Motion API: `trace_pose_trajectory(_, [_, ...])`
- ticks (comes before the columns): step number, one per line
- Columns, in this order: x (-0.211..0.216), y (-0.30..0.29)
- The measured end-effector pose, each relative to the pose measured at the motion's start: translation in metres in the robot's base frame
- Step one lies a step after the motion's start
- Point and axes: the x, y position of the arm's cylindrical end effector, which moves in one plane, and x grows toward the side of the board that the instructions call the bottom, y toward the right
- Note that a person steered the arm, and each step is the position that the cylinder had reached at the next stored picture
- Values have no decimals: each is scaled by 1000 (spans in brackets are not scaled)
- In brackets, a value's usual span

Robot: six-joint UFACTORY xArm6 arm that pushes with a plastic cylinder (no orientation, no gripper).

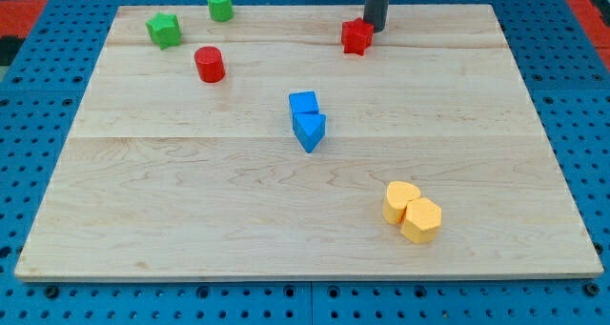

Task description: Slide the red star above the red circle

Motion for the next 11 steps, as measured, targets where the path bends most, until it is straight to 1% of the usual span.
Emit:
trace_pose_trajectory(1, [16, -12])
trace_pose_trajectory(3, [34, -75])
trace_pose_trajectory(4, [41, -38])
trace_pose_trajectory(5, [52, -41])
trace_pose_trajectory(6, [61, -83])
trace_pose_trajectory(7, [47, -118])
trace_pose_trajectory(9, [33, -125])
trace_pose_trajectory(10, [27, -141])
trace_pose_trajectory(11, [27, -183])
